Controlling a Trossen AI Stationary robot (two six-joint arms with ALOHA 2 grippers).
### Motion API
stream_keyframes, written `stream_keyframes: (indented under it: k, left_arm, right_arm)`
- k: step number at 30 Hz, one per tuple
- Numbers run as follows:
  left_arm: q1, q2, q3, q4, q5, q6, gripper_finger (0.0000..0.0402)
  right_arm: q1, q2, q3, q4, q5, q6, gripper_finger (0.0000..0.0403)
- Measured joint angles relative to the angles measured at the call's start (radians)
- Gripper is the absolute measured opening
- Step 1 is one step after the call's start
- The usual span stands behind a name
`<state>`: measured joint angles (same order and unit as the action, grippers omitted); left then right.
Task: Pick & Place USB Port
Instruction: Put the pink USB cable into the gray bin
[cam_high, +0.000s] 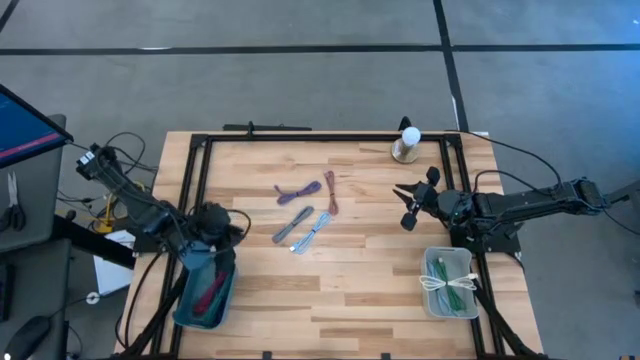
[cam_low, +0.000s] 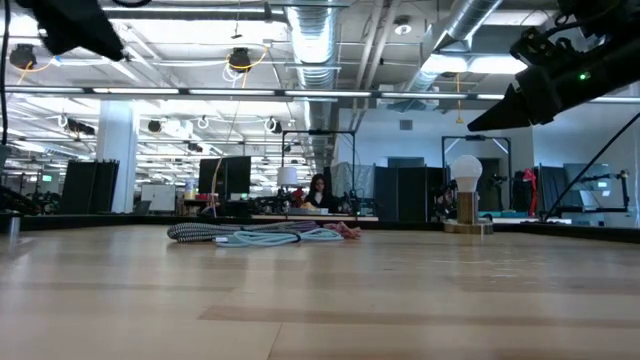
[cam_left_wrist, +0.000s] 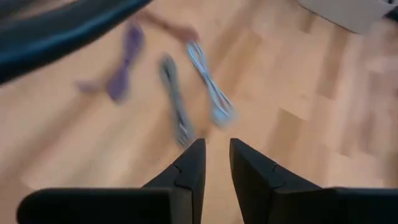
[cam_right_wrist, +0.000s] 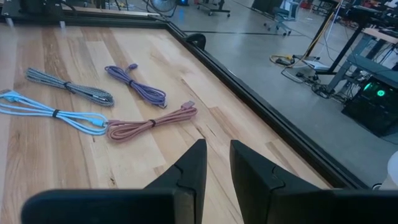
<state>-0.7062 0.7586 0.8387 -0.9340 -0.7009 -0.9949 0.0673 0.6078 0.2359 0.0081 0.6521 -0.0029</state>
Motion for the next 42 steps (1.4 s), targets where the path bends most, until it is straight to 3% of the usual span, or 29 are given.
stream_keyframes:
  k: [5,9,19,23,26,34,38,42]
  left_arm:
    - [0.019,0.016,0.0,0.001,-0.281,0.23,0.0072]
    - [0.039,0.027,0.0,0.005,-0.444,0.284,0.0072]
    - [0.1,0.094,-0.049,0.01,-0.489,0.28,0.0072]
    - [0.136,0.095,-0.116,0.002,-0.578,0.309,0.0072]
    - [0.157,0.055,-0.116,0.011,-0.684,0.295,0.007]
    - [0.144,-0.143,-0.242,0.004,-0.679,0.311,0.0018]
    - [0.138,-0.283,-0.263,0.02,-0.696,0.298,0.0006]
    - [0.121,-0.314,-0.267,0.028,-0.698,0.309,0.0006]
  right_arm:
    - [0.0,0.0,0.0,0.022,0.002,0.0,0.0063]
    - [0.0,0.0,0.0,0.065,0.002,0.003,0.0063]
    - [0.004,0.0,0.006,0.034,-0.003,0.122,0.0063]
    - [-0.01,0.001,0.067,0.024,-0.018,0.125,0.0063]
    - [-0.03,0.022,0.124,0.007,-0.084,0.128,0.0063]
    - [-0.092,0.18,0.287,-0.236,-0.183,0.205,0.0063]
    - [-0.097,0.255,0.328,-0.233,-0.244,0.151,0.0063]
    - [-0.095,0.279,0.337,-0.177,-0.245,0.112,0.0063]
